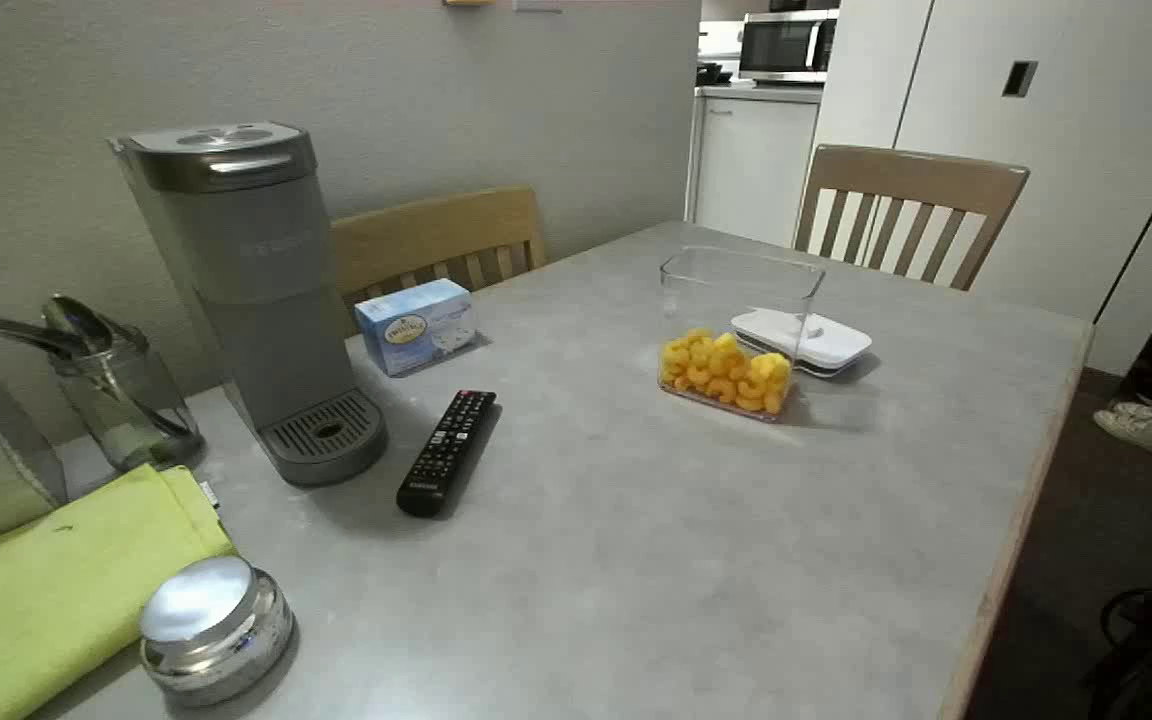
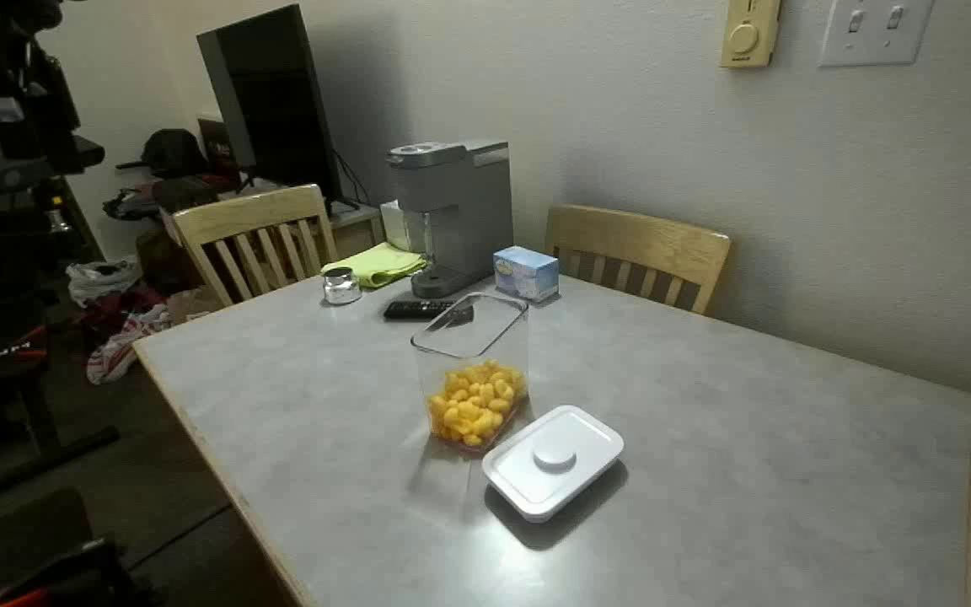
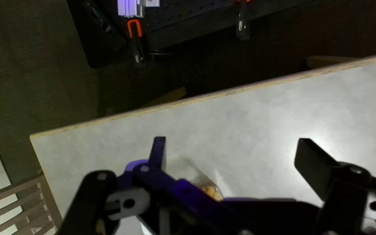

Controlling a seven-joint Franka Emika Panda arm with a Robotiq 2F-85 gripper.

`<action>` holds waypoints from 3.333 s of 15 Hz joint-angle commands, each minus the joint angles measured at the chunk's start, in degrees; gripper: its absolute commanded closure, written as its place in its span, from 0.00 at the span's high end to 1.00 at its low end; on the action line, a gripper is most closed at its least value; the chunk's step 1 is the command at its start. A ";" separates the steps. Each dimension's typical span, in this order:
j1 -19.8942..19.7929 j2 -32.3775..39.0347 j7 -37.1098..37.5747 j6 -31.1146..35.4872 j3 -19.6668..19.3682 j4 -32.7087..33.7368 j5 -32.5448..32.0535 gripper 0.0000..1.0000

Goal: Pick the lid on the table, put it on the storage jar then press the button

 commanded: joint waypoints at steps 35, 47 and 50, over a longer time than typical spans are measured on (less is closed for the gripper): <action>-11.85 17.54 7.01 14.33 -22.07 11.51 -4.61 1.00; -11.41 18.35 5.99 16.65 -22.98 10.15 -7.98 1.00; -11.63 21.05 3.31 20.07 -23.85 10.91 -8.40 1.00</action>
